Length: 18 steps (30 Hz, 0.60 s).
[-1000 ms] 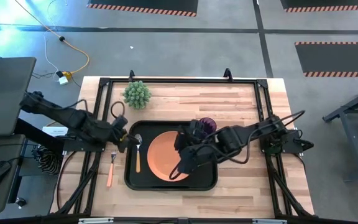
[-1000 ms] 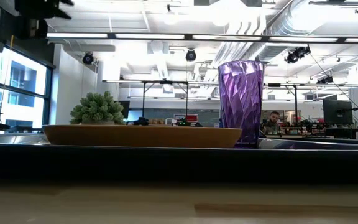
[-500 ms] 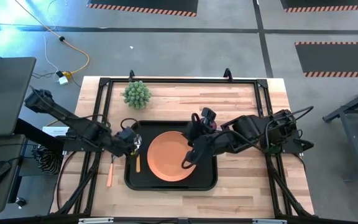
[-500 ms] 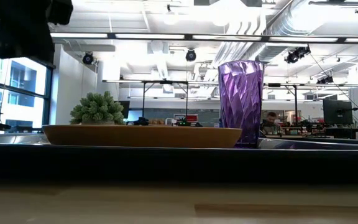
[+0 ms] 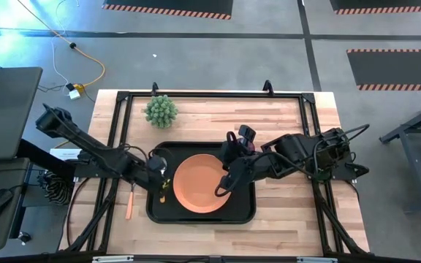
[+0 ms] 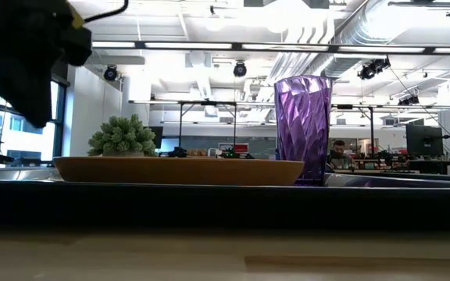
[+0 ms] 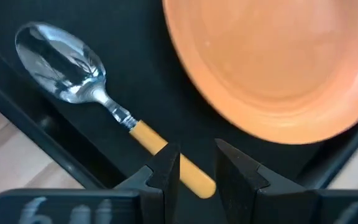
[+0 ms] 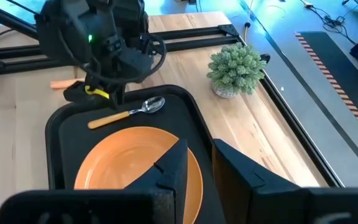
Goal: Pick and place plate/cup/fork/spoon on tray
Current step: Adjust the yellow spoon on the tray
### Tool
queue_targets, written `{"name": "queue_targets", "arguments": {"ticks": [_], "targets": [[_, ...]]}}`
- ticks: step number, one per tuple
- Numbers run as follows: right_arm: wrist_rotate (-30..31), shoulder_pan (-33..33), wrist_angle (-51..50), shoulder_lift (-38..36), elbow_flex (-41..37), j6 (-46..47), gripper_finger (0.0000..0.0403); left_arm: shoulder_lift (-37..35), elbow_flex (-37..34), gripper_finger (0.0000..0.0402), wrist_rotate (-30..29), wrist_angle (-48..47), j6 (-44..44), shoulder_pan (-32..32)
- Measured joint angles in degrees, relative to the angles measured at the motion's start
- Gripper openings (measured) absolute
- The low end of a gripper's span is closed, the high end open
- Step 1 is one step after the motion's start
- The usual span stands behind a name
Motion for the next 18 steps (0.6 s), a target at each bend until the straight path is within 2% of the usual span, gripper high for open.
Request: {"name": "queue_targets", "arguments": {"ticks": [18], "targets": [[-0.1, 0.0, -0.2, 0.0, 0.0, 0.0, 0.0067, 9.9, 0.0, 0.0085, 1.5, 1.8, -3.3, 0.0]]}}
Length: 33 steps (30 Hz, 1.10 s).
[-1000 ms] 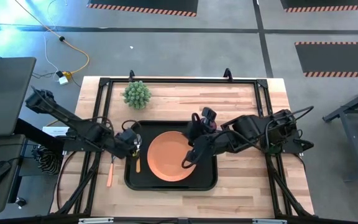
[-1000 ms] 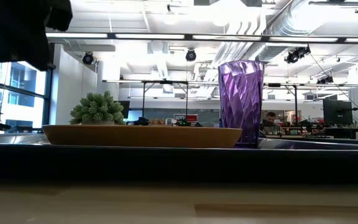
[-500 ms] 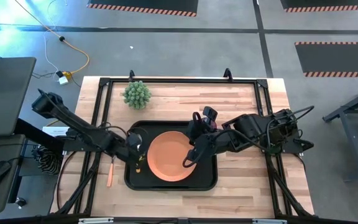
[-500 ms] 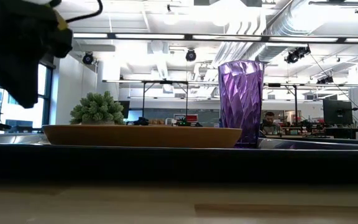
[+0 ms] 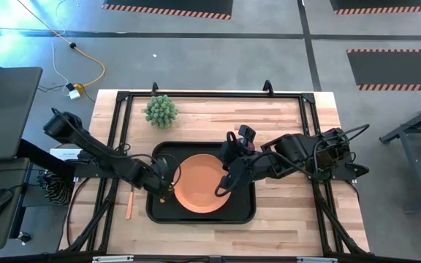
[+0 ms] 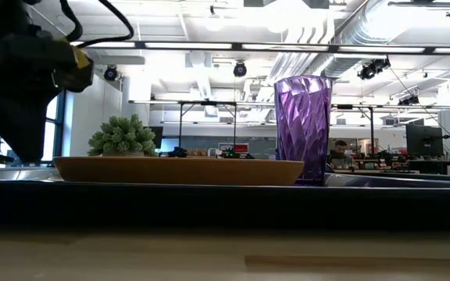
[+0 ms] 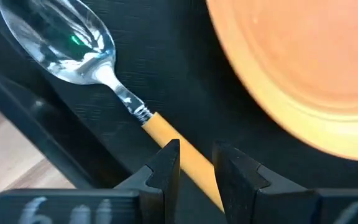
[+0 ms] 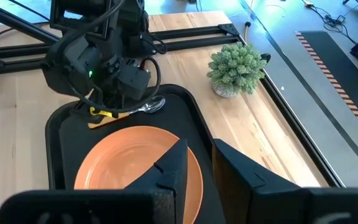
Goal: Pick and place plate/cup/fork/spoon on tray
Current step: Adjust the yellow spoon on the tray
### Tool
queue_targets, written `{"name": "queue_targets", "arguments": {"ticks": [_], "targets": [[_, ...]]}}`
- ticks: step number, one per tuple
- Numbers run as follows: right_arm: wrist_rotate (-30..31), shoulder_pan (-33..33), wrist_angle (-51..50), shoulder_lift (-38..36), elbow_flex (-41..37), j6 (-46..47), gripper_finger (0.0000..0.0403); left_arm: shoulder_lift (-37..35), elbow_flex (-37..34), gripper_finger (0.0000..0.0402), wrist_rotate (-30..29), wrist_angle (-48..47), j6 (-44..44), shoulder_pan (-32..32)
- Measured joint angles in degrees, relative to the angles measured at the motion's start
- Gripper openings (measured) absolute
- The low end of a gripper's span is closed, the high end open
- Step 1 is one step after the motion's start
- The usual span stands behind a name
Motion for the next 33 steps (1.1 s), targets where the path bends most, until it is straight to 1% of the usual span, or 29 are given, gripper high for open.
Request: {"name": "queue_targets", "arguments": {"ticks": [8, 19, 28, 33], "targets": [[0.0, 0.0, -0.4, 0.0, 0.0, 0.1, 0.0067, 1.0, 0.0, 0.0085, 0.0, 2.2, 0.0, 0.0], [0.0, 0.0, -0.7, 0.0, 0.0, 0.1, 0.0067, 1.0, 0.0, 0.0085, -0.5, 1.9, 0.0, 0.3], [0.0, 0.0, -0.7, 0.0, 0.0, 0.1, 0.0067, 1.0, -0.2, 0.0085, -0.3, 2.3, 0.5, 2.6], [0.0, 0.0, -0.7, 0.0, 0.0, 0.1, 0.0067, 1.7, -0.2, 0.0085, 0.1, 2.6, 0.6, 2.6]]}}
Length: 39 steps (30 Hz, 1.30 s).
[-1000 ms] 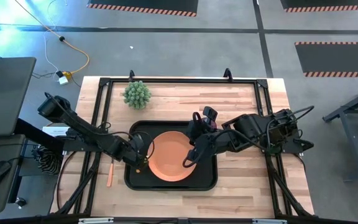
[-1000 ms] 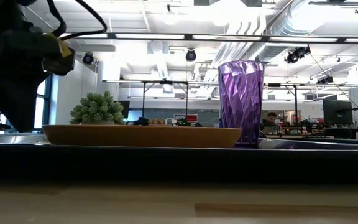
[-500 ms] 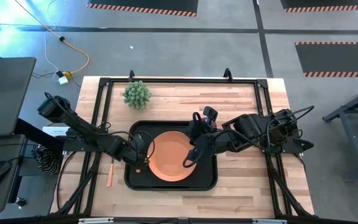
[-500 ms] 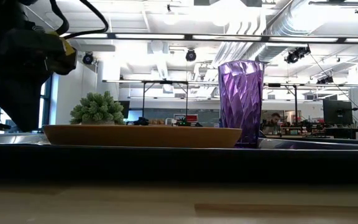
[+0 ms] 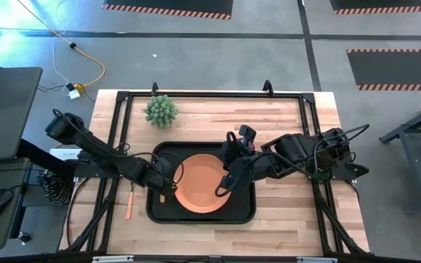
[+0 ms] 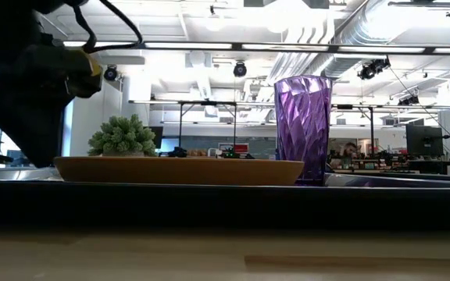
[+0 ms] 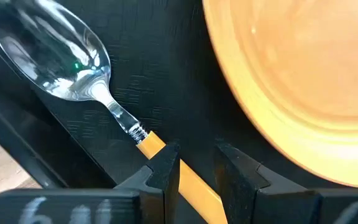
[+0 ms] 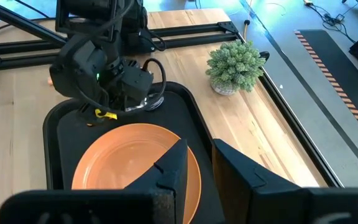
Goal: Pick and place plate/cup/fork/spoon on tray
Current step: Adjust the yellow spoon on the tray, then put the light orange fork on the black tray to the right of the yellow spoon
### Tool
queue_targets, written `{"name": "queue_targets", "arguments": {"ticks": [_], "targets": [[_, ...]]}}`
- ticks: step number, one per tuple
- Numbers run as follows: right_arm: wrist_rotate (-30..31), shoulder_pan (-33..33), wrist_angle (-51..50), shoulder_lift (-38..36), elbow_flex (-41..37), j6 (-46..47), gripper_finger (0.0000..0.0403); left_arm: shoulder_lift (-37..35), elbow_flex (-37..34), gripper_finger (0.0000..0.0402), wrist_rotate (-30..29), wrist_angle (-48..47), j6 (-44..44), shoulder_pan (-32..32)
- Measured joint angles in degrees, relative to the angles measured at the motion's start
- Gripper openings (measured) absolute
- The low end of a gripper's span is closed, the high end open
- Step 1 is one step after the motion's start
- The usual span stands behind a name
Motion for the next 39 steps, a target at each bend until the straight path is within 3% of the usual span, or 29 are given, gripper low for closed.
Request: {"name": "queue_targets", "arguments": {"ticks": [14, 39], "targets": [[0.0, 0.0, -0.1, 0.0, 0.0, 0.6, 0.0067, 5.6, 0.0, 0.0085, 1.8, 4.8, 0.9, 0.0], [-0.2, 0.0, -0.2, 0.0, 0.0, 0.5, 0.0067, 5.3, 1.3, 0.0085, 4.0, 4.0, 0.9, -0.3]]}}
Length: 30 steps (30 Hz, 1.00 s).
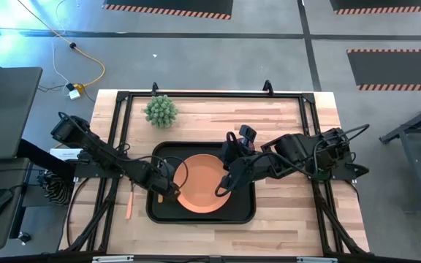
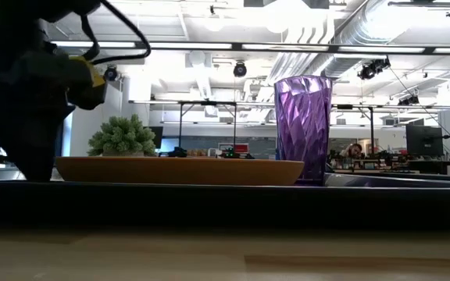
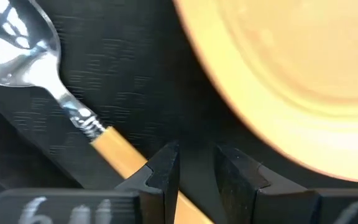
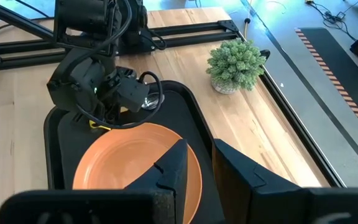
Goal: Pick and place plate/cup/fork/spoon on tray
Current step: Put the light orange fork on the black tray to the right of the yellow spoon
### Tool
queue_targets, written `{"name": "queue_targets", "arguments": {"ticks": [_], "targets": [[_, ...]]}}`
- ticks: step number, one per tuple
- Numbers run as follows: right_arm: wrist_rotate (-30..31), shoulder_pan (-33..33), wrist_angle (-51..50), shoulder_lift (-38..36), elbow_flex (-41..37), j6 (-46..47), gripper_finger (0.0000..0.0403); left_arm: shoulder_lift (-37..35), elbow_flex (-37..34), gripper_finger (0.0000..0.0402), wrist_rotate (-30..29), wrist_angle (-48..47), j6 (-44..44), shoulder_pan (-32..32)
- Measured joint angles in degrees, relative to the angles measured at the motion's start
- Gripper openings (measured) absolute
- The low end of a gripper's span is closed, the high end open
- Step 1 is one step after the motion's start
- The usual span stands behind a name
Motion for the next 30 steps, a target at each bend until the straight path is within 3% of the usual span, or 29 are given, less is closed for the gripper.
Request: {"name": "queue_targets", "arguments": {"ticks": [13, 30], "targets": [[-0.3, 0.0, -1.6, 0.0, 0.0, 0.0, 0.0067, -2.5, 7.8, 0.0085, -0.7, -17.9, 1.6, 0.0], [-0.9, 0.0, -6.5, 0.0, 0.0, -1.4, 0.0067, -26.7, 9.3, 0.0085, -10.4, -23.2, -2.0, 0.2]]}}
